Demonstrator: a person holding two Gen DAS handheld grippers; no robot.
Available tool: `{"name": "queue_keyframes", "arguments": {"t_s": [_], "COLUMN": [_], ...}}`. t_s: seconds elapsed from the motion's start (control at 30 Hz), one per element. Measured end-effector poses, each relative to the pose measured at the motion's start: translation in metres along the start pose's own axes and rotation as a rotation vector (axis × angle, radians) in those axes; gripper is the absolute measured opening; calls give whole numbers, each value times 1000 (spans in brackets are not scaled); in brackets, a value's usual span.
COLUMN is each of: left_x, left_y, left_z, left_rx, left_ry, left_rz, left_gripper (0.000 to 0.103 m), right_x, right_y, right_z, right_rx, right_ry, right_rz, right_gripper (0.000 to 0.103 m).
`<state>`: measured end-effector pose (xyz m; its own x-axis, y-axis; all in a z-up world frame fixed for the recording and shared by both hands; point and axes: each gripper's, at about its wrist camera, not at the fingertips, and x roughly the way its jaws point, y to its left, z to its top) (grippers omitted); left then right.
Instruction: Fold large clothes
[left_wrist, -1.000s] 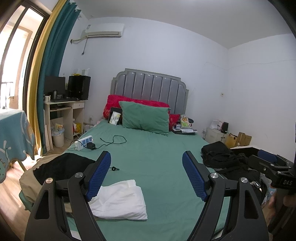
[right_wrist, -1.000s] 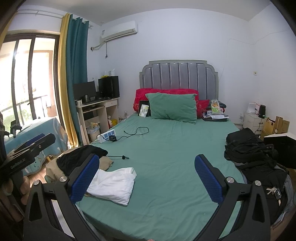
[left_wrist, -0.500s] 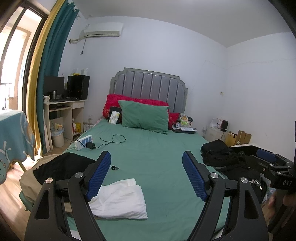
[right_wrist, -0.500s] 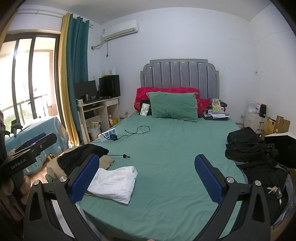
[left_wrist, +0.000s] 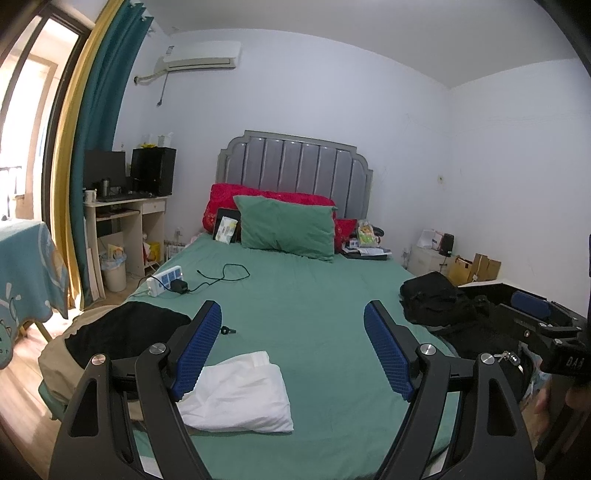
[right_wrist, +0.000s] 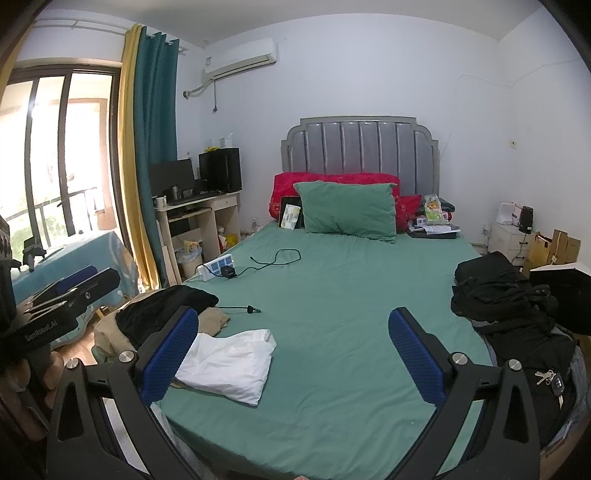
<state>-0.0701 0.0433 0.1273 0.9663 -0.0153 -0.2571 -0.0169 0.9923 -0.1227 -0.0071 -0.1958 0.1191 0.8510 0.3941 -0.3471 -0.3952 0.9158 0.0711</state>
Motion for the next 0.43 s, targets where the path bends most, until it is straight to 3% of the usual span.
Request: {"name": "queue_keyframes", "arguments": {"t_s": [0.43], "left_x": [5], "left_y": [9], "left_z": [-3], "left_rx": [-1], "left_ry": [16], "left_rz": [-2], "left_gripper": [82], "right_x": [9], "right_y": [-4], "right_z": [-1], "right_rx": [-5], "right_ry": [21], "right_rz": [6], "right_gripper": [102]}}
